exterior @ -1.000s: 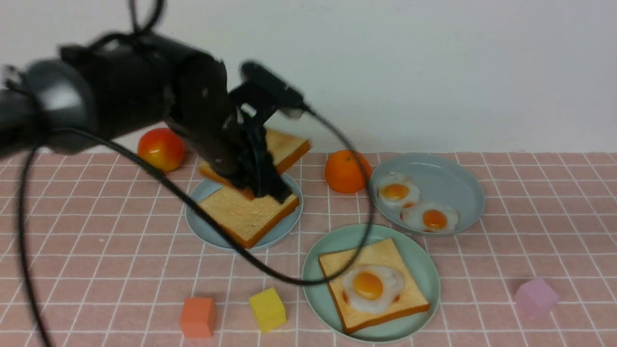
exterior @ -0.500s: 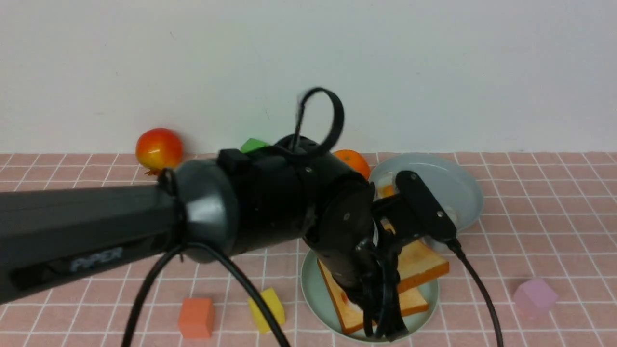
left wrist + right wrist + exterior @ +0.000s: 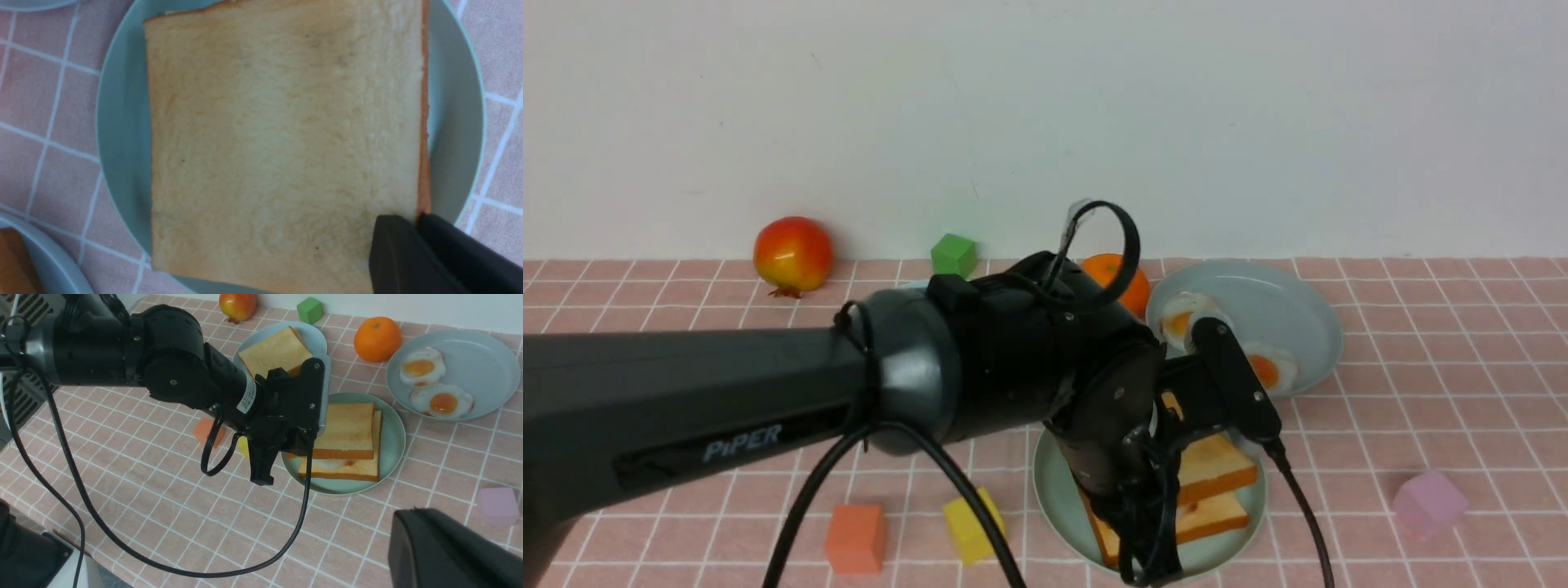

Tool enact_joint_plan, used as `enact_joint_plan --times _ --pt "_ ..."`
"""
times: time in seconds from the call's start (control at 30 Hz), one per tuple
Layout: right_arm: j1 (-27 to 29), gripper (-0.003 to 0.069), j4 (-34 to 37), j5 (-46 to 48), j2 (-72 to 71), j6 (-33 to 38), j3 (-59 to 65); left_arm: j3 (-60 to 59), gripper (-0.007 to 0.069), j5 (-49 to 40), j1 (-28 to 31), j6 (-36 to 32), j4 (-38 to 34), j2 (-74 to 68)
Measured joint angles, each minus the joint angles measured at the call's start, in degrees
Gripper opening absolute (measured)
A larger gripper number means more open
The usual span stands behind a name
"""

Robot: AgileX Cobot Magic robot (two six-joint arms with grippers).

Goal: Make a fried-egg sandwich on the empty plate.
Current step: Use the left arm to place a slice of bread on the fried egg in the middle

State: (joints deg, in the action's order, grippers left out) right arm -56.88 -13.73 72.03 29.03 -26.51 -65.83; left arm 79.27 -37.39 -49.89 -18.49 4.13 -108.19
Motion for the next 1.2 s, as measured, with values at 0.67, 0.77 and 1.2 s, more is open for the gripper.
enact_joint_plan --times 0.67,0.77,1.2 --pt "0.00 0.0010 0.06 0.00 0.00 -0.11 0.00 0.00 0.0052 0.46 0.00 -0.34 -0.12 -2.37" --pt "0.00 0.0010 0.30 0.00 0.00 -0.11 0.00 0.00 0.0093 0.46 0.00 -0.34 -0.11 -2.37" --pt "0.00 0.0010 2.65 0.00 0.00 -0.11 0.00 0.00 0.0246 0.83 0.00 -0.34 -0.11 -2.37"
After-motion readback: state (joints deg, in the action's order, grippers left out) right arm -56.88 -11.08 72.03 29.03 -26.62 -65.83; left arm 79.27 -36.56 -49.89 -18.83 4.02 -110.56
